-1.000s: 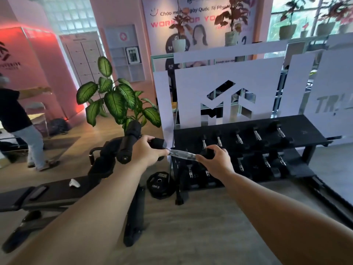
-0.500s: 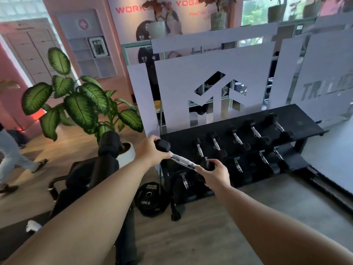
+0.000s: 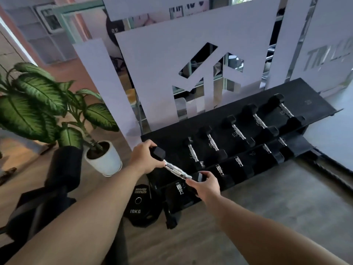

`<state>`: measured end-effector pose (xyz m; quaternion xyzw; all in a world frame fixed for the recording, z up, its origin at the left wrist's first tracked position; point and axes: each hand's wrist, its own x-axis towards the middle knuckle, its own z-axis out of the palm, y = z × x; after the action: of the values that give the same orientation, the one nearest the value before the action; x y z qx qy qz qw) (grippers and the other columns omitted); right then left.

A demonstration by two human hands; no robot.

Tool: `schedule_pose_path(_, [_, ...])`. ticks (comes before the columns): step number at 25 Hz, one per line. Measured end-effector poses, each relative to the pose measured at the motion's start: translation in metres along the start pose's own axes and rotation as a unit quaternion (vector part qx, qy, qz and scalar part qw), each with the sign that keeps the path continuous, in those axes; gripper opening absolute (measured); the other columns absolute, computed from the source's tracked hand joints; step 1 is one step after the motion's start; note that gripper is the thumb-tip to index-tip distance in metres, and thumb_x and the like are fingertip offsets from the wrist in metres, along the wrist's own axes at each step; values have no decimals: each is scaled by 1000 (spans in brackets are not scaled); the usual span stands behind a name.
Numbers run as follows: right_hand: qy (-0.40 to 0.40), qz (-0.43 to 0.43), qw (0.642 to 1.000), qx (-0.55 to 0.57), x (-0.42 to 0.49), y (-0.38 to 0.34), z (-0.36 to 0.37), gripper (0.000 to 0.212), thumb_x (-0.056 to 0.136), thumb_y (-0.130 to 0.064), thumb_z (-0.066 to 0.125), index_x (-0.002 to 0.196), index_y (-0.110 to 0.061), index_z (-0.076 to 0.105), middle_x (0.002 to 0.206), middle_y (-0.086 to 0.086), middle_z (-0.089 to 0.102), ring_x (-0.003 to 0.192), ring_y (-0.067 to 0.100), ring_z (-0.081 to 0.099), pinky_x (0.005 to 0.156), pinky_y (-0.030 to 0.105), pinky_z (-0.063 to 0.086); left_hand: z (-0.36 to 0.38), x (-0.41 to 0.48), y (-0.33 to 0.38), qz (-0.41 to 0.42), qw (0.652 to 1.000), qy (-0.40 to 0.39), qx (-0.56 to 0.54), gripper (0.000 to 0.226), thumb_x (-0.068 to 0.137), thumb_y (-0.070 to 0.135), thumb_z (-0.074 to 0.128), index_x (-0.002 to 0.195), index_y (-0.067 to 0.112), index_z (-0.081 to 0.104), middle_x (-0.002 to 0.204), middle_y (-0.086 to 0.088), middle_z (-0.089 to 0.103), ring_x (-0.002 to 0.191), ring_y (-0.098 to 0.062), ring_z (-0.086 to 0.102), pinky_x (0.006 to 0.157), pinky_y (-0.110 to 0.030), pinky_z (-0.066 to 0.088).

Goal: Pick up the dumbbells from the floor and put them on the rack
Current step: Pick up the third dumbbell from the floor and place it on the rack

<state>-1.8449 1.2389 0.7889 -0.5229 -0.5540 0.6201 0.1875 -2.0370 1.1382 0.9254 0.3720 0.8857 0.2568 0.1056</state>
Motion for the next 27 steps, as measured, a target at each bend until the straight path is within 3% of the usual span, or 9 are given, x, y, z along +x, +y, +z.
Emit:
schedule_pose_path(5, [-36, 28, 999, -16, 67, -14, 43, 64, 60, -40, 97, 112, -34, 61, 110, -5, 63, 88, 16, 73, 73, 36, 66, 9, 76, -26, -17, 1000, -18, 10, 60, 51, 25, 97, 99, 26, 61, 107, -4, 64, 99, -24, 63, 83, -46, 58])
schedule_pose_path(9, [-46, 69, 995, -52, 119, -12, 89, 63, 61, -41, 97, 110, -32, 57, 103, -10, 60, 82, 7, 64, 55, 19, 47, 29, 154, -63, 3, 997, -59, 49, 62, 52, 26, 96, 103, 32, 61, 104, 3, 61, 96, -20, 62, 79, -42, 60])
schedule_pose_path(14, [-16, 154, 985, -76, 197, -5, 158, 66, 60, -40, 96, 111, -29, 56, 97, -8, 64, 73, 8, 67, 45, 18, 46, 72, 266, -110, 87, 978, -133, 134, 66, 56, 36, 93, 110, 36, 57, 101, 11, 53, 90, -14, 56, 69, -33, 50])
schedule_pose_path(19, [1, 207, 974, -92, 252, 6, 202, 65, 62, -37, 95, 112, -26, 54, 99, -7, 62, 68, 2, 61, 37, 11, 38, 113, 330, -157, 116, 967, -168, 150, 66, 58, 35, 93, 114, 31, 58, 103, 8, 54, 97, -16, 53, 76, -36, 51])
schedule_pose_path(24, [31, 260, 958, -113, 273, 24, 228, 65, 68, -37, 93, 115, -23, 51, 117, 2, 57, 81, 14, 63, 52, 22, 45, 159, 369, -193, 121, 953, -237, 147, 68, 62, 31, 94, 119, 31, 57, 106, 9, 56, 97, -15, 58, 78, -36, 54])
schedule_pose_path(27, [42, 227, 955, -185, 270, 33, 236, 54, 78, -37, 85, 120, -25, 53, 122, 2, 48, 95, 21, 62, 68, 27, 51, 179, 380, -201, 128, 942, -275, 143, 68, 66, 27, 92, 122, 32, 55, 112, 9, 55, 100, -15, 58, 81, -36, 54])
